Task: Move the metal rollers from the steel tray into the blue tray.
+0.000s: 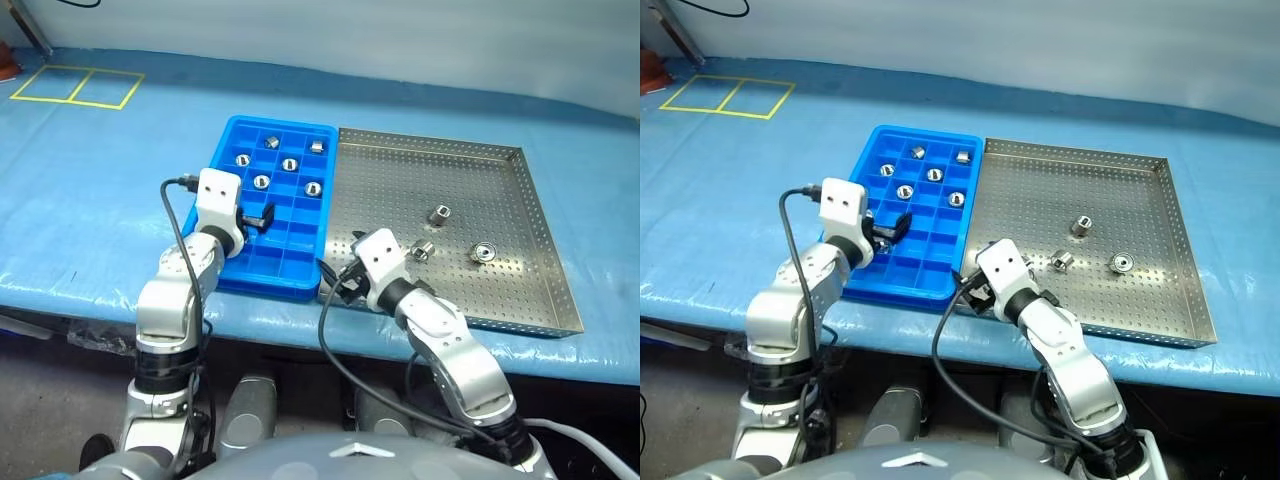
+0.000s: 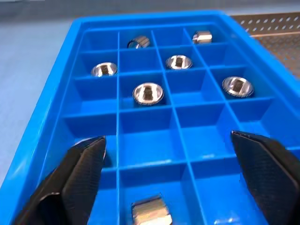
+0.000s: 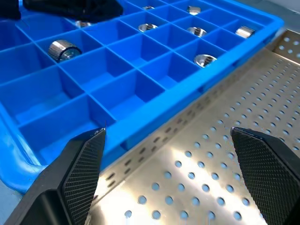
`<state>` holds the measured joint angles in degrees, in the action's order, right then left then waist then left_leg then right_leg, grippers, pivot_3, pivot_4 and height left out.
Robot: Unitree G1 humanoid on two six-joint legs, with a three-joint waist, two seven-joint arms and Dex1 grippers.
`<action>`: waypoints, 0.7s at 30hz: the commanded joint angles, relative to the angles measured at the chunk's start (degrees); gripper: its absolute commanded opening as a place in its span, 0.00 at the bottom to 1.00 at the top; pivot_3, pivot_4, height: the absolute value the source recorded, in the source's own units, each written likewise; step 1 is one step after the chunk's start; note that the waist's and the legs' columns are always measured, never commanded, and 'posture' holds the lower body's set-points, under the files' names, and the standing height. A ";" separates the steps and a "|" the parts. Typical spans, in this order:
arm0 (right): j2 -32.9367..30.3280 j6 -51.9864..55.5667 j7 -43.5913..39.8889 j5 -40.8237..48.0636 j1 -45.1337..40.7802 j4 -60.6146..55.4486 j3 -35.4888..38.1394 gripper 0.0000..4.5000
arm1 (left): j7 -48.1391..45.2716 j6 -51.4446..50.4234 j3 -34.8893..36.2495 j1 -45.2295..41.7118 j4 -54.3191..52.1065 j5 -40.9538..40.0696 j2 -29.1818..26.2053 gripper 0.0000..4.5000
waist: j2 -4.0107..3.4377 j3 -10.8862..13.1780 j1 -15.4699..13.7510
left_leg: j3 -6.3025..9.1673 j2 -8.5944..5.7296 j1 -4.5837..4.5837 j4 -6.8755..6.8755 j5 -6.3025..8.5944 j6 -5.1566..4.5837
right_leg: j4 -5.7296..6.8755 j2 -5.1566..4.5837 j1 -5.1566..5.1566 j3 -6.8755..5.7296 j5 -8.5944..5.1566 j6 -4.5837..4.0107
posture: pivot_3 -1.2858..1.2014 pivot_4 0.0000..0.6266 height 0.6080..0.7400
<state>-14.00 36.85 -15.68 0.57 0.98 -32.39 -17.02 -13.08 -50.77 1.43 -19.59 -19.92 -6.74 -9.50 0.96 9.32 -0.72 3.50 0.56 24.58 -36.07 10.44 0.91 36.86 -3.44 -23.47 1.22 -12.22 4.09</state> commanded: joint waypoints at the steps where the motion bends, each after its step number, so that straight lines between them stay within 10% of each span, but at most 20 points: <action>1: -0.84 0.47 1.57 -0.47 2.50 -4.61 3.69 1.00 | -4.76 4.26 -3.36 -5.23 4.89 -1.50 -0.90 0.99 | 0.00 0.00 0.22 | 0.00 0.00 0.00 0.01 0.00 0.00 | -0.01 0.00 -0.01 0.00 0.00 0.00 | 0.50 0.24 1.00; 21: 0.31 2.67 8.36 -2.72 15.38 -14.03 10.12 1.00 | -41.54 22.75 -32.00 -25.74 40.03 4.15 -2.09 0.99 | -0.05 -0.02 6.53 | -0.12 0.04 0.05 0.03 0.01 -0.02 | 0.01 -0.01 -0.13 0.09 -0.02 -0.02 | 0.42 0.24 1.00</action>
<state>-13.92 40.09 -7.83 -1.81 16.32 -43.64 -7.91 -53.59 -29.92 -30.11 -43.68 19.10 -3.76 -12.23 0.90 9.30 5.81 3.38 0.60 24.65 -36.03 10.45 0.89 36.87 -3.44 -23.62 1.32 -12.24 4.07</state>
